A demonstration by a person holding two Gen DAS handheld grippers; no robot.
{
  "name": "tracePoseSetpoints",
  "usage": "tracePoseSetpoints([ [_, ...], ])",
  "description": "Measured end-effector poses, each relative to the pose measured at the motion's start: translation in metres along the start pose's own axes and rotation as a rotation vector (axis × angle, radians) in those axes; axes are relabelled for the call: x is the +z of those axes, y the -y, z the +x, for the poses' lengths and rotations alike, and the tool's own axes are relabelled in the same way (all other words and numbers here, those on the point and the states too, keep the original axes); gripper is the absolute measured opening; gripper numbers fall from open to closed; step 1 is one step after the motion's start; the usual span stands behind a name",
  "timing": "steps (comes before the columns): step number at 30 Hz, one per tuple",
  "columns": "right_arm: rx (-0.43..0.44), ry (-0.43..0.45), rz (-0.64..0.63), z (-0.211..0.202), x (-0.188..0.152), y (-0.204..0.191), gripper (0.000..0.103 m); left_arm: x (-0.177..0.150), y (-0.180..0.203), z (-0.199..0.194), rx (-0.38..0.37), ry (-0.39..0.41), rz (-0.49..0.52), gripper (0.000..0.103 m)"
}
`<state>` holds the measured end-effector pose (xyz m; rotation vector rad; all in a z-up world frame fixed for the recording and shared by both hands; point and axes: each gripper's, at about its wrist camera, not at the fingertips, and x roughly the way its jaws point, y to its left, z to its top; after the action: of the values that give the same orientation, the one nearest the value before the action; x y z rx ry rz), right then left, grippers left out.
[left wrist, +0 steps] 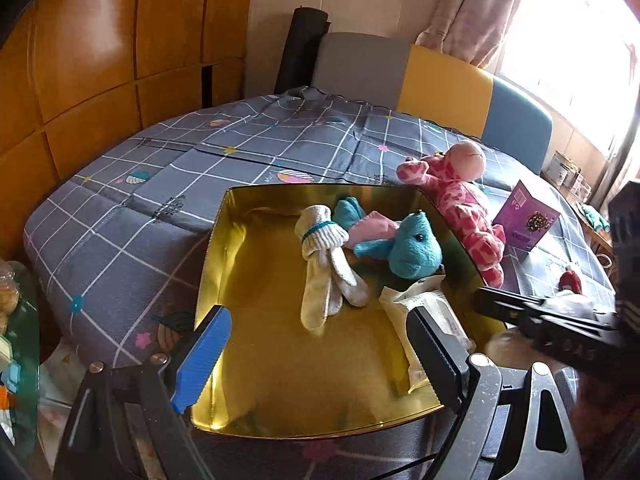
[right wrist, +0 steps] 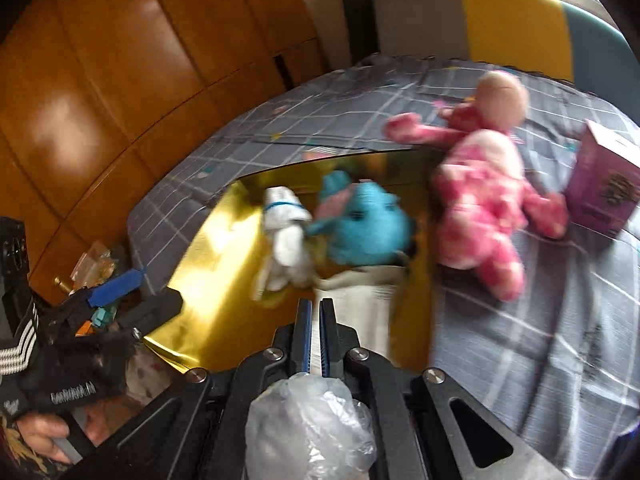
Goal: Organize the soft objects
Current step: 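Carry the plastic bag to the gold tray and release it with the right gripper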
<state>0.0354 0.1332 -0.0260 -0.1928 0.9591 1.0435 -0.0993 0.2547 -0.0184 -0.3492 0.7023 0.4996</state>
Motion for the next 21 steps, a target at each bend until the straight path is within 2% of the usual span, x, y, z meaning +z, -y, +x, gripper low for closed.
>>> tracePoseSetpoints([
  [7,0.007,-0.06,-0.02,0.042,0.007,-0.023,0.003,-0.001,-0.01,-0.003,0.009,0.003,-0.017,0.09],
  [15,0.016,-0.093,-0.016,0.061,0.008,-0.027,0.005,-0.002,-0.014,-0.002,0.012,-0.001,-0.025,0.09],
  [16,0.02,-0.098,-0.009,0.064,0.007,-0.026,0.007,-0.002,-0.014,-0.002,0.013,0.0,-0.025,0.09],
  [18,0.029,-0.111,0.011,0.069,0.006,-0.024,0.019,-0.002,-0.014,-0.002,0.014,0.0,-0.025,0.09],
  [21,0.027,-0.123,0.059,0.073,0.005,-0.019,0.029,-0.003,-0.015,-0.001,0.015,-0.002,-0.027,0.09],
])
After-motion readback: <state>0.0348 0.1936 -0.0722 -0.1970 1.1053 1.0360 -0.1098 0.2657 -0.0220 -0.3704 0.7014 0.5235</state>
